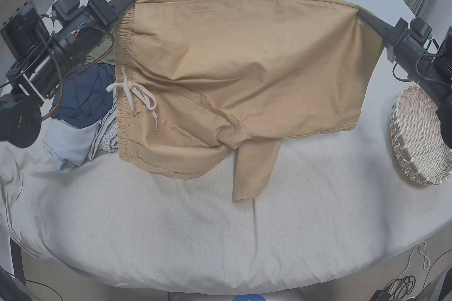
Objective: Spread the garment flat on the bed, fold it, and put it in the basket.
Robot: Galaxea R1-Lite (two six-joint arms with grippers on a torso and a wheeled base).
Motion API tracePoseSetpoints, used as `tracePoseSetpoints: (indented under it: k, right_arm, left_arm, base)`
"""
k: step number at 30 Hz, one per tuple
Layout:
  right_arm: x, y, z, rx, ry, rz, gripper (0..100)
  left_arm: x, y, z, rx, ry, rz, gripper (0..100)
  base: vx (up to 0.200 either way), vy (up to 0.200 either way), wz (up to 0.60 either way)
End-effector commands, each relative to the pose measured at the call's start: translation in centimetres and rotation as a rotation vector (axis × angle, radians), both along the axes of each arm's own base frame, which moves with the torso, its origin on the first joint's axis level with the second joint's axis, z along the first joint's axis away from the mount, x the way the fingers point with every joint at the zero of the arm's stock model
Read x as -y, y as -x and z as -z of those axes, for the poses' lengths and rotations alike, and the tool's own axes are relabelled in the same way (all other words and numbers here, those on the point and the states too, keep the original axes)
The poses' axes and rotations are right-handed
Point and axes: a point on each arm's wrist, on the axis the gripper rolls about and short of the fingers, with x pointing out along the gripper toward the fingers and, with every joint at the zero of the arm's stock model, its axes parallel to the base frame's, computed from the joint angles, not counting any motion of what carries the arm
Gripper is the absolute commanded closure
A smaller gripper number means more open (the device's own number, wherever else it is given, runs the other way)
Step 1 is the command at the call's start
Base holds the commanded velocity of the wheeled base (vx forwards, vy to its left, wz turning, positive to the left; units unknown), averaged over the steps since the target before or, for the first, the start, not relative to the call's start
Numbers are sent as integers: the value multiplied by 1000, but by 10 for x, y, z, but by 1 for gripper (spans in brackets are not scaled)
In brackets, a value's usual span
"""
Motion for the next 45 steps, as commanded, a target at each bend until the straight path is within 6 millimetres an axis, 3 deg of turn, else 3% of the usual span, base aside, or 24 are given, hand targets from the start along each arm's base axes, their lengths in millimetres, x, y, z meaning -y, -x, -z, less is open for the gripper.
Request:
tracePoseSetpoints:
  k: [1,8,12,14,15,16,20,27,36,41,45]
  right_arm:
    - [-3,-56,16,-19,3,18,100]
    - [-2,-104,24,9,0,39,100]
    - [2,-138,31,43,-1,57,100]
    - [4,-148,35,40,0,65,100]
    - [4,-152,36,34,1,66,100]
    - [5,-157,36,35,0,69,0]
    - [6,-170,42,44,-6,81,0]
    - [9,-164,35,60,-9,92,0]
    - [19,-133,17,66,-6,112,0]
    - [16,-115,27,56,-3,99,0]
    - [3,-82,42,3,4,59,0]
  left_arm:
    - [14,-61,20,-2,1,-5,100]
    - [24,-103,21,57,18,-9,100]
    - [31,-132,32,45,13,-13,100]
    - [32,-137,33,37,10,-14,100]
    - [33,-140,33,32,7,-15,0]
    - [34,-143,33,29,6,-15,0]
    - [35,-152,32,25,6,-17,0]
    - [30,-155,33,6,1,-36,0]
    - [7,-160,34,20,-19,-135,0]
    - [-8,-161,31,21,-19,-168,0]
    - [-24,-155,27,22,-19,-201,0]
  base:
    - [0,0,0]
    - [0,0,0]
    - [0,0,0]
    - [0,0,0]
    - [0,0,0]
    - [0,0,0]
    - [0,0,0]
    - [0,0,0]
    - [0,0,0]
    - [0,0,0]
    - [0,0,0]
